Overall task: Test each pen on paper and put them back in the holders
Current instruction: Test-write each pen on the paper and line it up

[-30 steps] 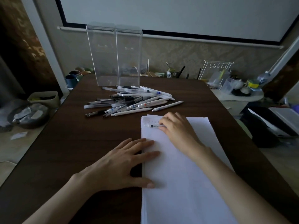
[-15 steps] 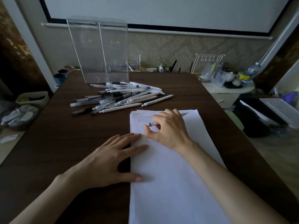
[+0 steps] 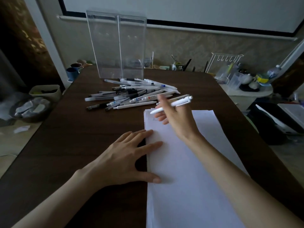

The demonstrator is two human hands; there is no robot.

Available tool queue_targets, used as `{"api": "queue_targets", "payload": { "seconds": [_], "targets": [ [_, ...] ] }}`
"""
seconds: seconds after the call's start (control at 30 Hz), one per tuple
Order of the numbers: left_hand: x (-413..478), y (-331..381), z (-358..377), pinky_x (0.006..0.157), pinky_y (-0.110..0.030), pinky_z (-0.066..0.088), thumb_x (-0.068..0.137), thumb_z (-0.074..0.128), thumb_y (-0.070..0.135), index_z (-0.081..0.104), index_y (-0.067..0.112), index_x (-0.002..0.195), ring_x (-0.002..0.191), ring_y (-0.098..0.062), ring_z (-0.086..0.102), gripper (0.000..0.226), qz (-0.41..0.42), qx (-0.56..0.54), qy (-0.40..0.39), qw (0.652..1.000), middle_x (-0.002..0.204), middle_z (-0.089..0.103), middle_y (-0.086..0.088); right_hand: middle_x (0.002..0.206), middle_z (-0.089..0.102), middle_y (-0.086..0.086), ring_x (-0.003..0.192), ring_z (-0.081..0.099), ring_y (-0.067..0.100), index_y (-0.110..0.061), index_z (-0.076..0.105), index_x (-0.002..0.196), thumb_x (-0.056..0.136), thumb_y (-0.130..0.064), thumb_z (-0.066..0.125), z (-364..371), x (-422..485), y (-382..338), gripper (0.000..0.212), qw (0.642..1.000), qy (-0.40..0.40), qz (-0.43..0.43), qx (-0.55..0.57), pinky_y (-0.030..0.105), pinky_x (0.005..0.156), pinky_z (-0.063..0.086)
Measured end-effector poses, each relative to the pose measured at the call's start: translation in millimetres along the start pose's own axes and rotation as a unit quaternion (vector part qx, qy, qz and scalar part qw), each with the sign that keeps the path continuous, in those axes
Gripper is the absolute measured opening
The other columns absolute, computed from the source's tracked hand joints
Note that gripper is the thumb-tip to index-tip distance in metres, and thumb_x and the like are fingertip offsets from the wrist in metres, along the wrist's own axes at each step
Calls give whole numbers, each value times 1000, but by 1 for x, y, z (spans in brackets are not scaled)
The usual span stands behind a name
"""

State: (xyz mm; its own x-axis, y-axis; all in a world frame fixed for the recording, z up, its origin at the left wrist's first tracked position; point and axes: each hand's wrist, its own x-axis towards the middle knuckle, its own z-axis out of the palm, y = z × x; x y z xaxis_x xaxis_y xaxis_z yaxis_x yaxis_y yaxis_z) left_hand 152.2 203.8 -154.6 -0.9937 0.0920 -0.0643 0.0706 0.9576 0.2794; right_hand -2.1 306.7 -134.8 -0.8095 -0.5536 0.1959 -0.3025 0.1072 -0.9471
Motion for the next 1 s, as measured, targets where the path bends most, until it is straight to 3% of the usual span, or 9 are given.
{"api": "queue_targets", "payload": {
  "seconds": [0.1,0.27,0.37,0.47,0.67,0.87,1.0],
  "targets": [
    [-1,0,3,107,-25,0,67,33,89,17,47,144,141,-14,12,89,3,5,34,999,156,10,3,59,62,0,56,56,10,-11,56,66,80,-27,73,9,5,14,27,1000,4,8,-21,22,53,42],
    [1,0,4,107,-27,3,69,27,88,17,44,145,140,-15,14,88,-12,9,38,999,155,13,3,46,55,-5,48,54,6,-11,42,63,84,-9,61,1,9,28,28,997,49,35,-50,22,47,38],
    [4,0,3,110,-29,-4,72,21,85,9,46,145,141,-8,-4,84,-27,-4,43,999,156,-2,10,51,57,2,50,61,1,-7,43,65,86,-8,60,1,10,28,27,998,41,17,-52,20,48,41],
    [5,1,6,109,-31,-16,69,17,85,-4,51,142,134,-1,-23,83,-37,8,26,999,150,-23,15,52,55,-4,54,60,-5,-1,46,69,89,-10,60,4,9,30,26,996,5,-20,-86,13,50,39],
    [5,-1,11,109,-31,-13,73,20,85,6,48,144,141,-7,-10,82,-42,9,51,998,156,-7,9,51,48,-5,54,57,-7,-9,39,64,89,-7,57,5,9,33,31,993,4,-42,-109,17,49,35],
    [6,-2,10,108,-31,-12,74,20,84,6,47,145,143,-10,-6,81,-35,9,52,998,156,-5,8,53,46,10,54,61,-6,0,42,66,86,-1,57,5,9,31,25,996,-7,-29,-84,14,46,37],
    [6,-2,10,108,-30,-12,74,21,84,9,46,145,143,-10,-5,82,-35,7,56,998,157,-2,8,52,47,3,56,62,-5,2,42,67,87,-4,57,5,9,31,25,995,1,-32,-90,14,47,37]
  ]
}}
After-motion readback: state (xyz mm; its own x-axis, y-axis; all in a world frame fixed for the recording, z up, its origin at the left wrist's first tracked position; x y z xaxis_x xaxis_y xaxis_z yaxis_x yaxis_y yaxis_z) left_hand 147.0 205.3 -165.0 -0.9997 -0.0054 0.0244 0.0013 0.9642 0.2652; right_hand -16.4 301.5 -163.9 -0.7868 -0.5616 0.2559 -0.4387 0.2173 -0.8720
